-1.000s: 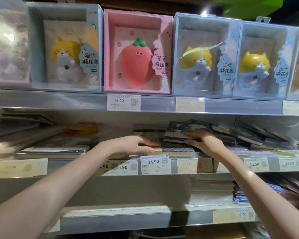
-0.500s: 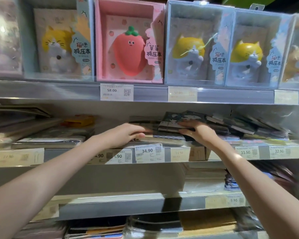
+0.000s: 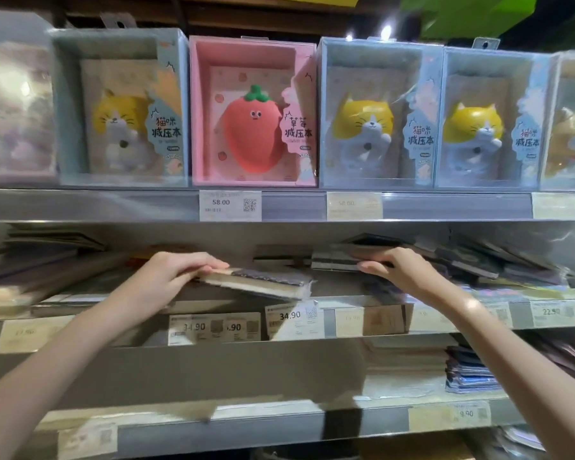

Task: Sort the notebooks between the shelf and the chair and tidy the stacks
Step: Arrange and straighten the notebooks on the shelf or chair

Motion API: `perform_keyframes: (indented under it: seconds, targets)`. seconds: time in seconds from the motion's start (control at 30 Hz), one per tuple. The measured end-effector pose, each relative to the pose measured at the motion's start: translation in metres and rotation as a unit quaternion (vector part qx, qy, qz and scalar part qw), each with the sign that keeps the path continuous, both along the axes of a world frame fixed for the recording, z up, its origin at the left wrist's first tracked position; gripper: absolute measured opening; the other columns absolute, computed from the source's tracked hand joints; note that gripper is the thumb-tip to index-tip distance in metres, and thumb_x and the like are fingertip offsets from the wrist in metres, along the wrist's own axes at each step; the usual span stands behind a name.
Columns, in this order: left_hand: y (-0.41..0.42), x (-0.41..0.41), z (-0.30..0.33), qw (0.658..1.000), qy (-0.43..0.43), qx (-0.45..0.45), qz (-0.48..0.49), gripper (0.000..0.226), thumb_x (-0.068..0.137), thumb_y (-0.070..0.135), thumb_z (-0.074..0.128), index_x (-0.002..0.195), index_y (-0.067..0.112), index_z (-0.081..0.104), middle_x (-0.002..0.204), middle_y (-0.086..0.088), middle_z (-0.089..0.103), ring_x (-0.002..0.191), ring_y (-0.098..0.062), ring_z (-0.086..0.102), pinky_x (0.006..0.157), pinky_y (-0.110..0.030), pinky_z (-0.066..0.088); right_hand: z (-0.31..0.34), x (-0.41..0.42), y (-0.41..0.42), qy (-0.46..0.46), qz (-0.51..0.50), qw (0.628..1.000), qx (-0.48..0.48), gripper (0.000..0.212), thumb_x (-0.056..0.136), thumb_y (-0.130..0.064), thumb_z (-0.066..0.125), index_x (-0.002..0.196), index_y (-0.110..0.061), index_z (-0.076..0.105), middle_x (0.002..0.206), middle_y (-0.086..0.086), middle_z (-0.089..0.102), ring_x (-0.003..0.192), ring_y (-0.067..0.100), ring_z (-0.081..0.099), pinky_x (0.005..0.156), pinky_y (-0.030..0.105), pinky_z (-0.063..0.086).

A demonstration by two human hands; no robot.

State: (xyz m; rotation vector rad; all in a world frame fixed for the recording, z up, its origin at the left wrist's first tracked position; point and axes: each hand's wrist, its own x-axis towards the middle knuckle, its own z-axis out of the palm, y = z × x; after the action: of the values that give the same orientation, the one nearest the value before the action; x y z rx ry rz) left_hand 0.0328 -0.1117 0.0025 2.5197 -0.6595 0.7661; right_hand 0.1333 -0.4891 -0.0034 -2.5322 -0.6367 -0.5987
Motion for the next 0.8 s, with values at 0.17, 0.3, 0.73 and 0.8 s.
perform_keyframes:
  seconds: [0.17,0.3,0.73,0.8]
  targets:
    - [0.01,-0.027,-0.023,0.976,-0.107,0.155,0.111,0.038,0.088,0.059,0.025,0.119,0.058,0.047,0.107,0.023,0.067,0.095,-0.006,0.066,0.063,-0.027,0.056,-0.003,-0.024,0.022,-0.006,0.027,0.999,-0.044,0.071,0.068,-0.075,0.034,0.125,-0.038,0.056,0.129,-0.013,0.056,0.119,0.011,0.053,0.098,0.04,0.045]
    - [-0.011,-0.023,-0.027,0.95,-0.194,0.216,0.114,0.061,0.088,0.064,0.021,0.114,0.031,0.065,0.107,0.011,0.069,0.1,-0.013,0.066,0.079,-0.031,0.054,-0.009,-0.036,0.026,-0.012,0.043,0.999,-0.022,0.065,0.074,-0.067,0.042,0.128,-0.033,0.054,0.13,-0.011,0.055,0.12,0.01,0.052,0.099,0.037,0.045]
    - [-0.058,-0.008,-0.036,0.937,-0.266,0.198,0.107,0.056,0.051,0.009,0.088,0.101,0.024,0.068,0.079,0.008,0.061,0.066,-0.015,0.059,0.044,-0.019,0.024,-0.042,-0.041,0.034,-0.3,-0.035,0.95,-0.083,0.05,0.064,-0.011,0.083,0.112,-0.017,0.069,0.104,0.006,0.071,0.091,0.028,0.067,0.071,0.039,0.055]
    - [-0.057,-0.008,-0.035,0.938,-0.267,0.192,0.107,0.056,0.052,0.008,0.087,0.101,0.025,0.066,0.079,0.008,0.06,0.066,-0.015,0.059,0.045,-0.019,0.025,-0.038,-0.045,0.034,-0.337,-0.046,0.936,-0.093,0.051,0.063,-0.008,0.084,0.11,-0.021,0.07,0.101,0.0,0.072,0.087,0.022,0.069,0.067,0.032,0.055]
